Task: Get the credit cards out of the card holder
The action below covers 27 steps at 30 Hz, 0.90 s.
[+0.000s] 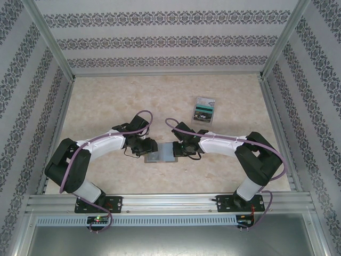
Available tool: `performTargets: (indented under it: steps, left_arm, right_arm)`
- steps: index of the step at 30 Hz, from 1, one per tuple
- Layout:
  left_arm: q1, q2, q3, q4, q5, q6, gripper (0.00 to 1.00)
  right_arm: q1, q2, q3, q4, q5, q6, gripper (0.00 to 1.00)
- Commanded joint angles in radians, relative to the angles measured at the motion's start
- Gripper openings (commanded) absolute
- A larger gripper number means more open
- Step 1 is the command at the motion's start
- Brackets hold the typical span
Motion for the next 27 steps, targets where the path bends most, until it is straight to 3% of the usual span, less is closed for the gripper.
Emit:
performTargets:
  steps: [1, 10, 27]
  left_arm:
    - [-0.017, 0.02, -0.013, 0.008, -0.004, 0.006, 0.48]
    - [-0.023, 0.068, 0.003, 0.017, 0.037, 0.015, 0.48]
    - [-0.045, 0.105, 0.081, 0.064, 0.137, 0.043, 0.59]
  right_arm:
    - [0.013, 0.016, -0.009, 0.004, -0.011, 0.022, 0.0]
    - [0.013, 0.02, -0.005, 0.005, -0.016, 0.022, 0.0]
    - [0.014, 0.023, -0.002, 0.0, -0.016, 0.023, 0.0]
